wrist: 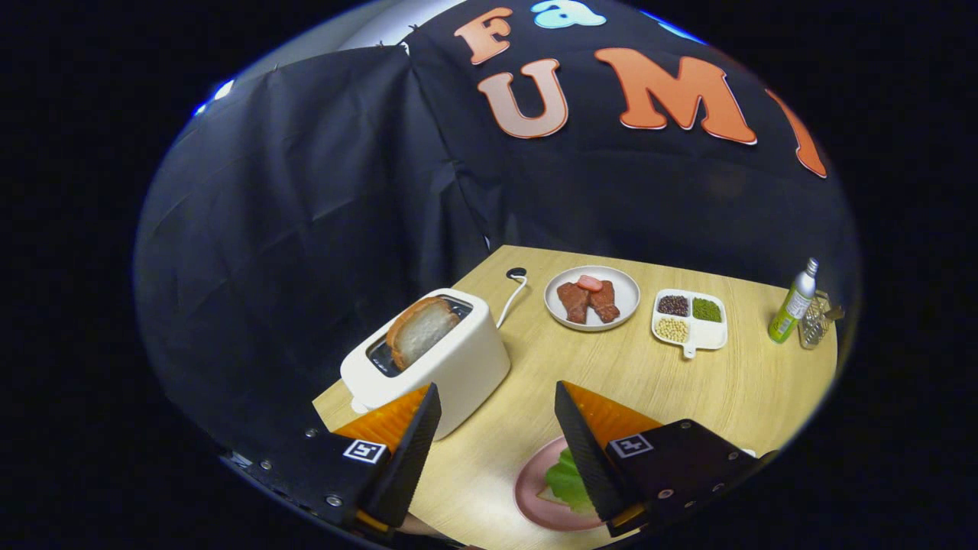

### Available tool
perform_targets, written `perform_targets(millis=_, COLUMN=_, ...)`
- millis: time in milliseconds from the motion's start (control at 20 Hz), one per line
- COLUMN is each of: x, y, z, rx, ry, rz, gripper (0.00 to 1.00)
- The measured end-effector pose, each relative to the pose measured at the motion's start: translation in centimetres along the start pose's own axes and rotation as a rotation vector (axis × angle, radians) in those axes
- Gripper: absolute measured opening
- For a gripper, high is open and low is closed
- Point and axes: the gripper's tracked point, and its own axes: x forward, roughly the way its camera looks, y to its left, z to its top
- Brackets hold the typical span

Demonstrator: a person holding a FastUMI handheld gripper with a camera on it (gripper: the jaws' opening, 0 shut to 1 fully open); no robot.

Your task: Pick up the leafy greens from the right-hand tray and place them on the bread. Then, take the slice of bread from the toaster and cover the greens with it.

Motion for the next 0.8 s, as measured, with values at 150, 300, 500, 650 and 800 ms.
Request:
perform_targets(millis=150, x=1.7, y=3.1, z=1.6, rx=0.015, ry=0.022, rz=0.044, gripper=0.91)
perform_targets(millis=300, x=3.7, y=5.3, z=2.7, rx=0.015, ry=0.048, rz=0.066, gripper=0.91)
perform_targets(millis=500, x=6.2, y=8.0, z=4.0, rx=0.043, ry=0.092, rz=0.105, gripper=0.91)
perform_targets(millis=650, x=8.2, y=8.6, z=4.7, rx=0.061, ry=0.122, rz=0.092, gripper=0.91)
perform_targets(millis=800, x=10.1, y=8.8, z=4.4, rx=0.101, ry=0.165, rz=0.077, gripper=0.87)
